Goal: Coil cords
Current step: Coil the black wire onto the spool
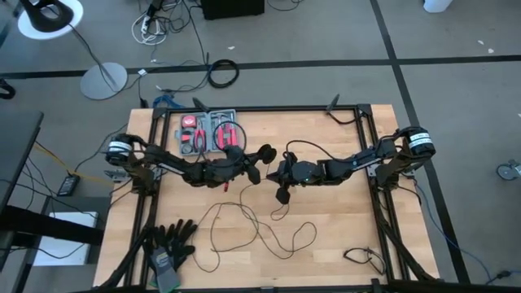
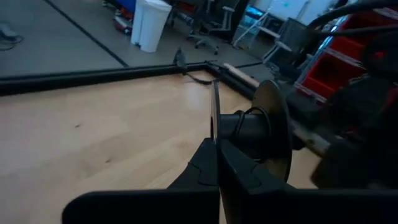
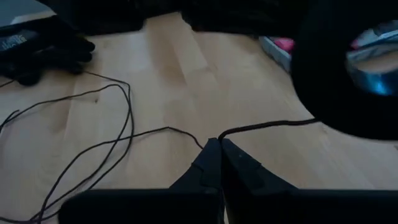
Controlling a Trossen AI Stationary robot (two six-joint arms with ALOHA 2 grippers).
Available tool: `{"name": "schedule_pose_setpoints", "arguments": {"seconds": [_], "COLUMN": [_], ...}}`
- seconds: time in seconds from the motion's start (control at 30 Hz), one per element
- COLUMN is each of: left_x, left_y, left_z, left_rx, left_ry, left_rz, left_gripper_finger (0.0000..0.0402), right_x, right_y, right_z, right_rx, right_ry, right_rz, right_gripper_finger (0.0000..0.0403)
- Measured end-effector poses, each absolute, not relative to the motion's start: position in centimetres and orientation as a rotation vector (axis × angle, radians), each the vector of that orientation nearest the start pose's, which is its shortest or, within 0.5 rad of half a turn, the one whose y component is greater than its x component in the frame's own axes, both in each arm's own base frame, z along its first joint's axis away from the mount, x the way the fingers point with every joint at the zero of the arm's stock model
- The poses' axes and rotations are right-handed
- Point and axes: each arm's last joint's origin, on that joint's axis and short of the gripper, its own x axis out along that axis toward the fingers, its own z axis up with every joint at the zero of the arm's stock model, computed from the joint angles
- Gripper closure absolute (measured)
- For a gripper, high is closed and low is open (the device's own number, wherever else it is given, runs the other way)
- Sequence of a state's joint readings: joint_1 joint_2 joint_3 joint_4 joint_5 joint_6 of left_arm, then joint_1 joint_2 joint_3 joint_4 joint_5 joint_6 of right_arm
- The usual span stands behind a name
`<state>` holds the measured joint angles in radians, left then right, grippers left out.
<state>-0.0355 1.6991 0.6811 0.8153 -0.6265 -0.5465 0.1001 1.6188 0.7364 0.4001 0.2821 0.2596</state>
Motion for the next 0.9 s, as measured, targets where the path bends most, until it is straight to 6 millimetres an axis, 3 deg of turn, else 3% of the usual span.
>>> {"name": "schedule_pose_setpoints", "arguments": {"seconds": [0.3,0.9], "left_x": [33.8,33.8], "left_y": [0.5,0.3], "left_z": [16.4,15.4], "left_rx": [-0.418,-0.236], "left_ry": [0.143,0.387], "left_rz": [0.611,0.553], "left_gripper_finger": [0.0401,0.0401], "right_x": [31.9,32.0], "right_y": [1.8,1.2], "right_z": [17.1,17.2], "right_rx": [0.128,0.142], "right_ry": [0.46,0.463], "right_rz": [-0.224,-0.138], "right_gripper_finger": [0.0403,0.0403]}}
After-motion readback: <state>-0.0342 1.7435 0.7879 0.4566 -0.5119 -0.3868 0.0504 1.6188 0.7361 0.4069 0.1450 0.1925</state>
